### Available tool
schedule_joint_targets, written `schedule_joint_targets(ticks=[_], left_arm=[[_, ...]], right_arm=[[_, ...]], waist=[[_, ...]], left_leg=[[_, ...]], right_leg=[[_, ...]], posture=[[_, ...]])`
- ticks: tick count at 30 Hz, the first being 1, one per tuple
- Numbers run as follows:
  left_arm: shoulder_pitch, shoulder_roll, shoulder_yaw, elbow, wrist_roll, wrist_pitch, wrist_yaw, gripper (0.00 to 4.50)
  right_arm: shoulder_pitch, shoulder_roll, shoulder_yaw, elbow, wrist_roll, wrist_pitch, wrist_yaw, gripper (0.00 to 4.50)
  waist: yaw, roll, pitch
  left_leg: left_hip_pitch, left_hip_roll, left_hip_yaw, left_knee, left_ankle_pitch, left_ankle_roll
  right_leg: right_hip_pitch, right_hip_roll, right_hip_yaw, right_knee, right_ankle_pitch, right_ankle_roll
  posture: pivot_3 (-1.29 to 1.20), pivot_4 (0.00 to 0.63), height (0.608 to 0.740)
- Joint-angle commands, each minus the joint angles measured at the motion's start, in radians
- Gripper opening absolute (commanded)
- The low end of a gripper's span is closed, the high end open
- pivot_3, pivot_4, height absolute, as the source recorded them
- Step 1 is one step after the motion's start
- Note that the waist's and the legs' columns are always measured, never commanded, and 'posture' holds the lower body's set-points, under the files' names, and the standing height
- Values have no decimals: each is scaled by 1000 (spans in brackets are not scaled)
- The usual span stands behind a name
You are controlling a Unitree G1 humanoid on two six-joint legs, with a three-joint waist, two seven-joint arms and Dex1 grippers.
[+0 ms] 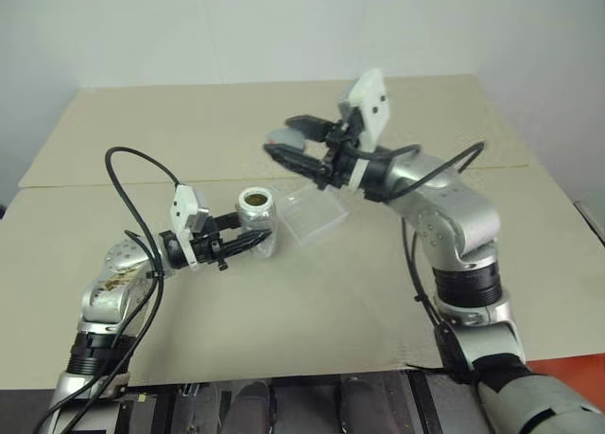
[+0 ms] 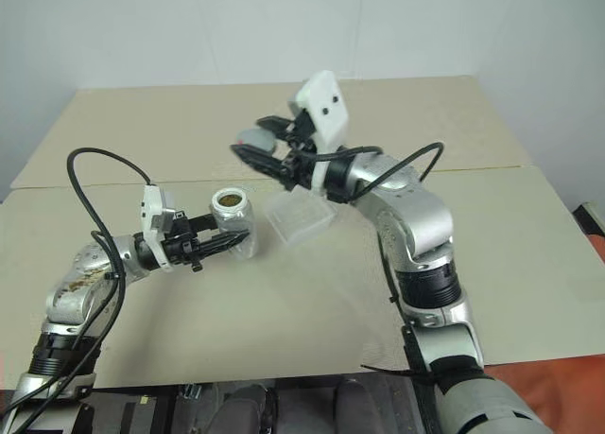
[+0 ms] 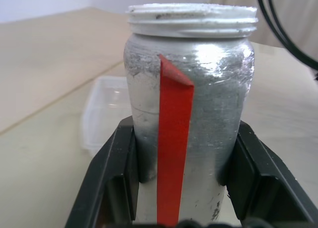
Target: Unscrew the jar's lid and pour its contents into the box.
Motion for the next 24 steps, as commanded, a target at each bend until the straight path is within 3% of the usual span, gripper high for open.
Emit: schedule_joint_targets(ticks=[1, 10, 19, 21, 24], left_arm=[[-22, -8, 44, -17, 7, -47, 38, 1957], [-22, -5, 64, -63, -2, -62, 68, 1957], [-36, -19, 47, -59, 8, -64, 82, 1957], [-41, -18, 46, -58, 9, -61, 82, 1957], [-42, -13, 46, -58, 10, -59, 79, 1957]], right_arm=[[14, -33, -57, 51, -71, -88, -60, 2733], [172, -66, -138, 293, -240, -204, -275, 2733], [225, -12, -128, 550, -322, -345, -355, 2733], [225, -2, -123, 582, -329, -371, -351, 3449], [232, 2, -116, 579, -337, -383, -339, 4167]], waist=[[-1, 0, 0], [-2, 0, 0], [-10, 0, 0], [-13, -1, 0], [-14, -1, 0]], left_leg=[[0, 0, 0, 0, 0, 0], [0, 1, 4, 0, 0, 0], [3, 2, 9, -2, 0, 1], [4, 2, 10, -2, 0, 1], [4, 2, 10, -2, -1, 1]], right_leg=[[0, 0, 0, 0, 0, 0], [0, 0, 3, 0, 0, 0], [-1, 1, 9, 0, 0, 0], [0, 1, 9, 0, 0, 0], [1, 1, 9, 0, 0, 0]], posture=[[0, 150, 740], [0, 150, 740], [0, 150, 740], [0, 150, 740], [0, 150, 740]])
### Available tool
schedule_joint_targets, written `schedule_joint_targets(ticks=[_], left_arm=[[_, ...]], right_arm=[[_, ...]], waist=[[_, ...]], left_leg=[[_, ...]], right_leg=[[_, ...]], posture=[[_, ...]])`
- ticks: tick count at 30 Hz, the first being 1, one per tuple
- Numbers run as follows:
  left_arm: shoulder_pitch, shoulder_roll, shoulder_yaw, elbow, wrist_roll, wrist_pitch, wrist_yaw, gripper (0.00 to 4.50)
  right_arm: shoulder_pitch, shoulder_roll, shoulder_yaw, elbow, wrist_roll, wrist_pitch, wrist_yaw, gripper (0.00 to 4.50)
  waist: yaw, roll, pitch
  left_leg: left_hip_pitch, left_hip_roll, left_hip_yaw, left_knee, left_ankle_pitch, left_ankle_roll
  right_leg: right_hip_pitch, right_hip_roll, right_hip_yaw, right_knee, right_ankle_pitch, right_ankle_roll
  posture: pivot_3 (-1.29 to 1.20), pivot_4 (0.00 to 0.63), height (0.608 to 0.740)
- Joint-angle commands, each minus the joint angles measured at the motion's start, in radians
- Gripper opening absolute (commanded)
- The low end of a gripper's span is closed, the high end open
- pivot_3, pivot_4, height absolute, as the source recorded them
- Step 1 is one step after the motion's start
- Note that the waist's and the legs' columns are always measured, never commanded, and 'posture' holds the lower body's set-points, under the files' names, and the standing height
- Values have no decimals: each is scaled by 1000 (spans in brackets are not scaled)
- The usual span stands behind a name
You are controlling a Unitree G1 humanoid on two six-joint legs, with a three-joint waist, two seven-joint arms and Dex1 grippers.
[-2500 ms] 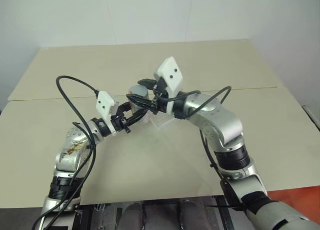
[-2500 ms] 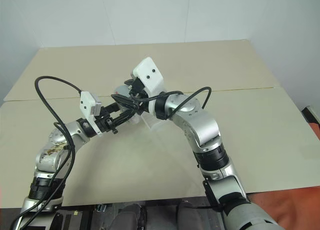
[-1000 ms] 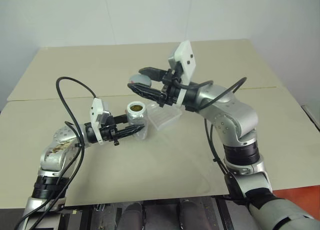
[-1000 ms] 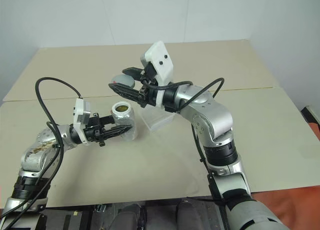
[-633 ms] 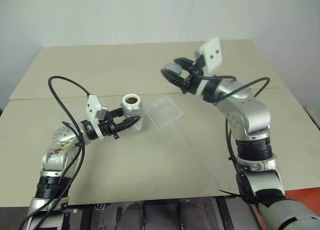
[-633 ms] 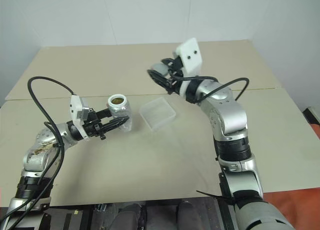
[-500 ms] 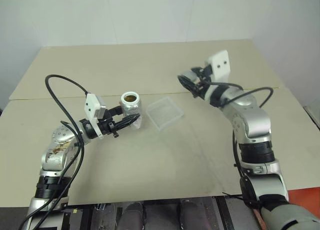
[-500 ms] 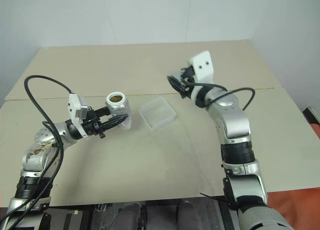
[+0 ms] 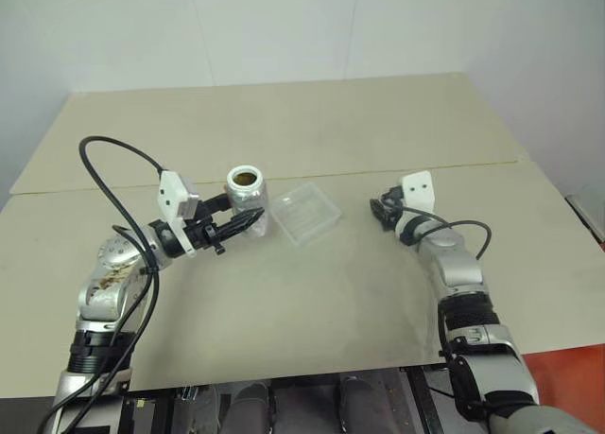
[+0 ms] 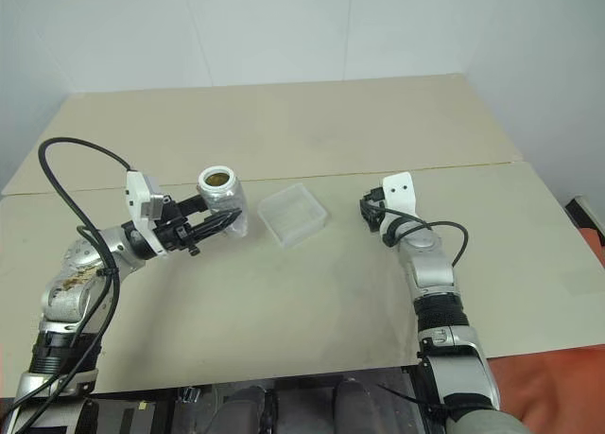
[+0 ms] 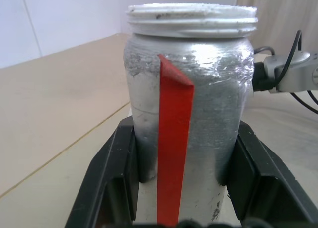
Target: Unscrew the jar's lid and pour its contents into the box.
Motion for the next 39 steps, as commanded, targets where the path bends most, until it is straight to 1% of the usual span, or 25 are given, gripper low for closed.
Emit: schedule_joint_targets(ticks=[1, 4, 8, 13, 15, 17, 19, 20, 21, 22, 24, 26, 28, 31, 32, 34, 37, 39], left_arm=[[-22, 9, 9, -34, 3, -20, -3, 1957], [-25, 15, 14, -30, 16, -23, 1, 1957], [-74, 28, 17, 28, 69, -57, 25, 1957], [-184, 22, 5, 169, 180, -170, 87, 1957], [-234, 32, -14, 242, 251, -247, 105, 1957], [-305, 62, -62, 347, 370, -383, 121, 1957], [-428, 102, -145, 490, 539, -550, 172, 1957], [-472, 108, -167, 543, 580, -598, 189, 1957], [-540, 117, -208, 605, 653, -677, 222, 1957], [-585, 120, -233, 653, 698, -735, 245, 1957], [-695, 129, -318, 767, 836, -886, 311, 1957], [-782, 128, -398, 861, 958, -1000, 385, 1957], [-846, 134, -478, 927, 1093, -1073, 488, 1957], [-946, 133, -647, 975, 1364, -1107, 690, 1957], [-969, 122, -690, 984, 1422, -1110, 729, 1957], [-1004, 91, -766, 995, 1542, -1068, 877, 1957], [-1034, 35, -842, 1022, 1652, -1000, 1030, 1957], [-1042, 8, -870, 1038, 1678, -996, 1078, 1957]], right_arm=[[-1, -1, 2, -35, -8, -30, 12, 4466], [15, -21, -5, -126, 7, -2, 45, 4466], [11, -68, -26, -291, 55, 79, 117, 4466], [-9, -160, -29, -448, 155, 185, 281, 4466], [-10, -203, -23, -487, 194, 211, 356, 4466], [-7, -252, -16, -520, 229, 224, 440, 4466], [-3, -308, -8, -554, 266, 241, 536, 4466], [-3, -324, -5, -562, 275, 246, 562, 4466], [-3, -344, 0, -571, 283, 248, 591, 4466], [-5, -354, 3, -575, 287, 248, 607, 4466], [-11, -379, 15, -582, 286, 241, 643, 4466], [-19, -394, 24, -583, 281, 236, 661, 4466], [-27, -399, 26, -582, 276, 237, 665, 4466], [-35, -410, 33, -580, 268, 243, 673, 4466], [-37, -412, 35, -580, 265, 246, 672, 4466], [-41, -411, 37, -581, 262, 250, 665, 4466], [-42, -406, 36, -590, 260, 268, 646, 4466], [-37, -405, 32, -610, 267, 283, 635, 4466]], waist=[[-2, 0, 0], [-4, 0, 0], [-2, 0, 0], [11, 0, 0], [14, 0, 0], [15, 0, 0], [19, -1, 0], [22, -1, 0], [25, -1, 1], [29, -1, 1], [36, -2, 1], [40, -2, 1], [39, -2, 1], [39, -3, 2], [39, -3, 2], [40, -4, 2], [43, -4, 2], [45, -4, 2]], left_leg=[[0, 0, 0, 0, 0, 0], [0, 0, 0, 0, 0, 0], [-2, 0, 0, 0, 0, 1], [-1, 0, 0, 1, -1, 1], [-1, -1, 0, 0, -1, 2], [-2, -1, 0, 1, -2, 3], [-3, -2, 0, 1, -2, 3], [-4, -3, 0, 2, -2, 3], [-4, -4, 0, 2, -2, 3], [-4, -4, 0, 3, -2, 3], [-5, -4, 0, 4, -2, 3], [-5, -5, 0, 4, -2, 4], [-5, -5, 0, 4, -2, 4], [-6, -5, 0, 4, -3, 4], [-6, -6, 0, 3, -3, 4], [-7, -6, 0, 4, -2, 4], [-8, -6, 0, 4, -2, 4], [-10, -7, 0, 4, -2, 4]], right_leg=[[0, 0, 0, 0, 0, 0], [-1, 0, 0, 0, 0, 0], [-1, 0, 0, 0, 0, 0], [0, 0, 0, -1, 0, 0], [0, 0, -1, -1, 0, 0], [0, 0, -1, -2, 0, 0], [-1, -1, -1, -2, 0, 0], [-1, -1, -2, -3, 0, 0], [-1, -1, -3, -3, 0, 1], [-1, -1, -3, -3, 0, 1], [-1, -1, -3, -3, 0, 1], [-1, -1, -3, -4, 1, 1], [-1, -1, -3, -4, 1, 1], [-2, -1, -2, -4, 1, 1], [-2, -1, -2, -3, 1, 1], [-3, -1, -2, -3, 1, 1], [-4, -2, -2, -3, 1, 2], [-6, -2, -2, -3, 1, 2]], posture=[[0, 150, 740], [0, 150, 740], [0, 150, 740], [0, 150, 740], [0, 150, 740], [0, 150, 740], [0, 150, 740], [0, 150, 740], [0, 150, 740], [0, 150, 740], [0, 150, 740], [0, 150, 740], [0, 150, 740], [0, 150, 740], [0, 150, 740], [0, 150, 740], [0, 150, 740], [0, 150, 740]])
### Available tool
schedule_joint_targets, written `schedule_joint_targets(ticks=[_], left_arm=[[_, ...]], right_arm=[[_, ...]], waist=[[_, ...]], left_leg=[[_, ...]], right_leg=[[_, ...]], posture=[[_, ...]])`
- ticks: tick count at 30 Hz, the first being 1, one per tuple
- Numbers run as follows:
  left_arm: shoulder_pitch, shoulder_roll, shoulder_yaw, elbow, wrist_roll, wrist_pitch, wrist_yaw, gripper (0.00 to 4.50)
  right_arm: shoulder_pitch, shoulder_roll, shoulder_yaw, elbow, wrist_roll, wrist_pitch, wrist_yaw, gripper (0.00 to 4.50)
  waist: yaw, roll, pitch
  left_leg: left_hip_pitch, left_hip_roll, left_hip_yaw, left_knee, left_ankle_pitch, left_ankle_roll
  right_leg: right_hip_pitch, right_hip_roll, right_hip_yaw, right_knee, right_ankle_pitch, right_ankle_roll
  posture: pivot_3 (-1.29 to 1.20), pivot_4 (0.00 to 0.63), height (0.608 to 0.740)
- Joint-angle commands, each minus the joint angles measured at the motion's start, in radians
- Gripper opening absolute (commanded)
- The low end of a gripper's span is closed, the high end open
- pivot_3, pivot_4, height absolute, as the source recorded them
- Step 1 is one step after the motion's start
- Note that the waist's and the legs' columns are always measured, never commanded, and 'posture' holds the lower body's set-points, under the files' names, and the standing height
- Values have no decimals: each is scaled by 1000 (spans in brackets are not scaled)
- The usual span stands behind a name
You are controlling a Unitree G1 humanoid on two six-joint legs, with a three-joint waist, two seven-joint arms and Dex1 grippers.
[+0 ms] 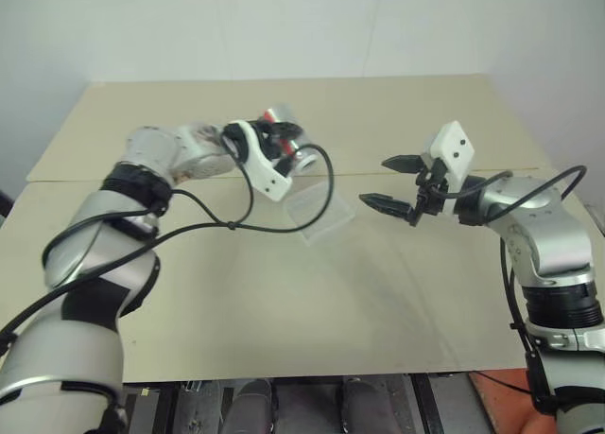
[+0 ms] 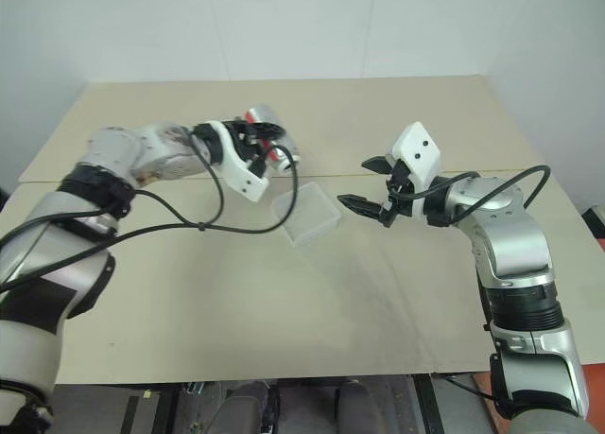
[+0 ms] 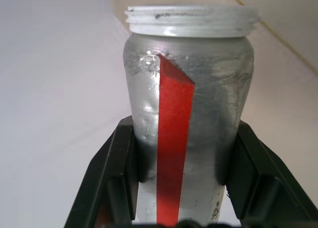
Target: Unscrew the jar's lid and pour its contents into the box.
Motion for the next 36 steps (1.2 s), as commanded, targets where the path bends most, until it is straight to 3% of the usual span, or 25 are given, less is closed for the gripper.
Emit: schedule_joint_targets(ticks=[1, 4, 10, 17, 23, 28, 31, 36], left_arm=[[-41, -22, -43, 10, 69, 30, 131, 1957], [-47, -32, -94, 11, 126, 36, 181, 1957], [-76, -37, -165, 21, 214, 66, 293, 1957], [-69, -19, -300, -32, 384, 127, 547, 1957], [-67, -29, -277, 4, 349, 152, 574, 1957], [-41, -8, -194, 37, 210, 83, 524, 1957], [5, 4, -62, 86, -1, -26, 394, 1957], [137, -31, 244, 119, -505, -85, -41, 1957]], right_arm=[[-10, -5, -20, -65, 13, 25, -22, 4466], [0, -4, -35, -103, 29, 52, -41, 4466], [10, -2, -45, -134, 47, 81, -68, 4466], [4, -8, -25, -125, 54, 69, -50, 4466], [-4, 1, -23, -120, 54, 63, -38, 4466], [-1, -7, -24, -114, 63, 63, -10, 4466], [-4, -26, -31, -90, 78, 62, 41, 4466], [-20, -70, -16, -39, 75, 44, 127, 4466]], waist=[[-1, 0, 0], [-5, 0, 0], [-3, 0, 0], [-1, 0, 0], [-1, 0, 0], [-2, 0, 0], [-4, 0, 0], [-5, 0, 0]], left_leg=[[-1, 0, 0, 0, 0, -1], [-9, 0, 1, 2, 5, -8], [-9, 0, 2, 2, 5, -8], [-10, -1, 2, 3, 5, -8], [-10, -1, 2, 3, 5, -8], [-10, -1, 2, 3, 5, -8], [-10, -1, 2, 4, 5, -8], [-10, -1, 2, 7, 5, -8]], right_leg=[[-2, 0, 0, 0, 0, 0], [-12, 0, 1, 5, 0, 0], [-13, 0, 2, 6, 0, 0], [-13, -1, 1, 6, 0, 0], [-13, -1, 1, 6, 0, 0], [-13, -1, 1, 7, 0, 0], [-13, -1, 1, 7, 0, 0], [-13, -1, 1, 9, 0, 0]], posture=[[0, 150, 740], [0, 150, 740], [0, 150, 740], [0, 150, 740], [0, 150, 740], [0, 150, 740], [0, 150, 740], [0, 150, 740]])
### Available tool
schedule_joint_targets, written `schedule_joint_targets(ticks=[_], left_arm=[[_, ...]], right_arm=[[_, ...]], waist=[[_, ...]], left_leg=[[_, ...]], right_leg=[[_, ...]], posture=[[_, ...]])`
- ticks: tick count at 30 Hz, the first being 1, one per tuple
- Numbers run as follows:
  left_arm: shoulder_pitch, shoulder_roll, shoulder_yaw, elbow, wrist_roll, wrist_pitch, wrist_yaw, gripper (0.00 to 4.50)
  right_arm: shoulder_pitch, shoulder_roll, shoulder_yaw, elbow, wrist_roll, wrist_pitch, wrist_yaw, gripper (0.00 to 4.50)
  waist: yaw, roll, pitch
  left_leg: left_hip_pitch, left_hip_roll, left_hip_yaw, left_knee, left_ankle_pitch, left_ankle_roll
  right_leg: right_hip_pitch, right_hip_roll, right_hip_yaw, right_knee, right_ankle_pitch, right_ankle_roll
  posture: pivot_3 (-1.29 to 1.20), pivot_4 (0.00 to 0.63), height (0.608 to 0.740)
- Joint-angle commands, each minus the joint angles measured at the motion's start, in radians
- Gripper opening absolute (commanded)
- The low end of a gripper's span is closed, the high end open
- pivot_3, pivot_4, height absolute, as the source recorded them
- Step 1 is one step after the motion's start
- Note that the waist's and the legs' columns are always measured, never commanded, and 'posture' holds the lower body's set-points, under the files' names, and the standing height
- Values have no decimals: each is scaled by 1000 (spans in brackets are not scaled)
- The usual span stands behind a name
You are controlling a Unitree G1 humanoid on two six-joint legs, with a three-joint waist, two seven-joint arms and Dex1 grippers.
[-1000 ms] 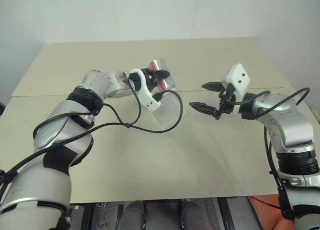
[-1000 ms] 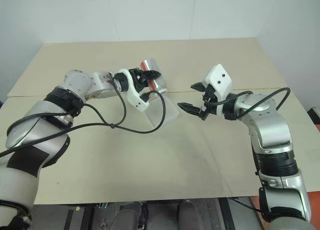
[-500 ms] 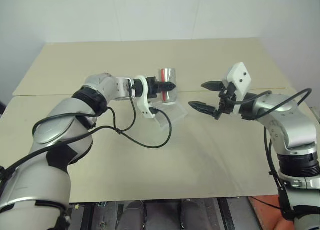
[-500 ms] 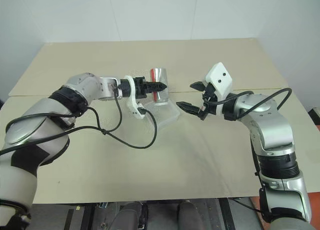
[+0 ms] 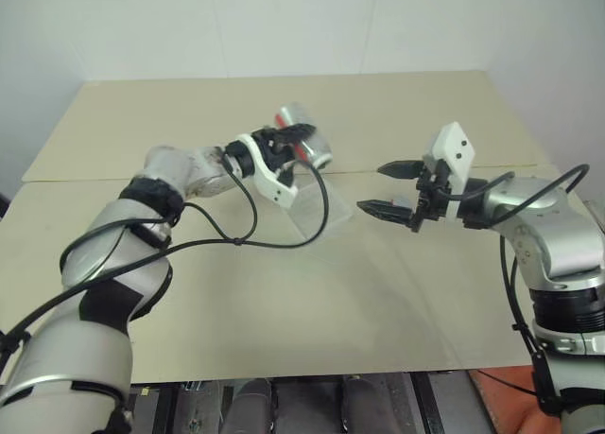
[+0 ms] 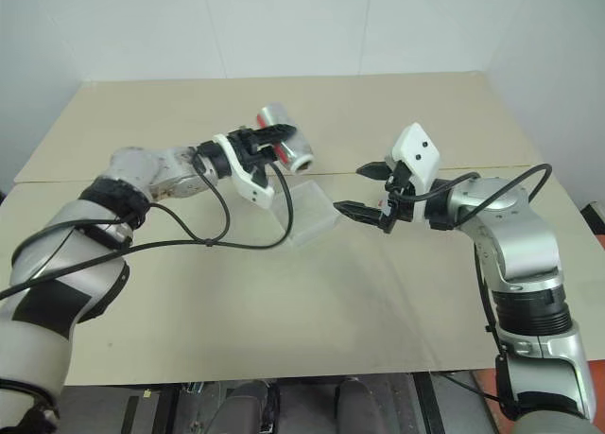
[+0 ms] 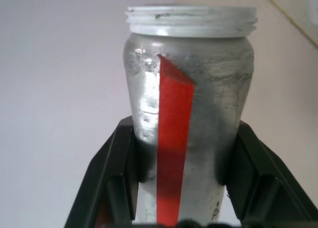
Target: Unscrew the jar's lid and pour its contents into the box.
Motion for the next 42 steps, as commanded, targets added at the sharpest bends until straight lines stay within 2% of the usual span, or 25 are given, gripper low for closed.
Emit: schedule_joint_targets(ticks=[1, 5, 6, 9, 16, 22, 30, 36, 42], left_arm=[[46, -20, 184, -20, -320, 4, -291, 1957], [166, -81, 423, -155, -774, 268, -774, 1957], [175, -88, 475, -188, -859, 383, -860, 1957], [169, -84, 562, -240, -968, 600, -967, 1957], [99, -72, 702, -282, -1114, 801, -1085, 1957], [97, -70, 785, -353, -1207, 990, -1091, 1957], [326, -99, 826, -632, -1244, 1095, -999, 1957], [559, -181, 827, -833, -1216, 1057, -849, 1957], [723, -289, 794, -867, -1106, 922, -678, 1957]], right_arm=[[-29, -24, -5, 10, 16, -33, 55, 4466], [-57, -37, -15, 62, 36, -32, 123, 4466], [-63, -41, -16, 74, 39, -34, 139, 4466], [-69, -49, -14, 91, 35, -40, 165, 4466], [-66, -49, -16, 102, 27, -46, 170, 4466], [-58, -51, -22, 98, 29, -49, 165, 4466], [-45, -48, -24, 80, 33, -48, 156, 4466], [-38, -41, -18, 75, 26, -63, 147, 4466], [-50, -36, -10, 91, 19, -68, 140, 4466]], waist=[[-1, 0, 0], [-2, 0, 0], [-4, 0, 0], [-14, 0, 0], [-32, 0, 0], [-35, 0, 0], [-38, 0, 0], [-31, 0, 0], [-24, 0, 0]], left_leg=[[0, 0, 0, 1, 0, 0], [-2, 0, -1, 5, -1, 1], [-2, 0, -1, 6, -1, 1], [-3, 0, -3, 6, -1, 1], [-2, 0, -4, 7, -1, 2], [-1, 1, -4, 8, -1, 2], [0, 2, -3, 7, -1, 2], [0, 3, -3, 7, -1, 2], [2, 4, -2, 7, -1, 2]], right_leg=[[0, 0, 0, 0, 0, 0], [1, 0, -1, 2, 0, 0], [1, 0, -1, 2, 0, 0], [1, 1, -2, 2, 0, 0], [1, 1, -3, 4, 0, 0], [1, 1, -2, 6, 0, 0], [1, 1, 0, 9, 0, 0], [1, 1, 1, 9, 0, 0], [2, 1, 2, 8, 0, 0]], posture=[[0, 150, 740], [0, 150, 740], [0, 150, 740], [0, 150, 740], [0, 150, 740], [0, 150, 740], [0, 150, 740], [0, 150, 740], [0, 150, 740]])
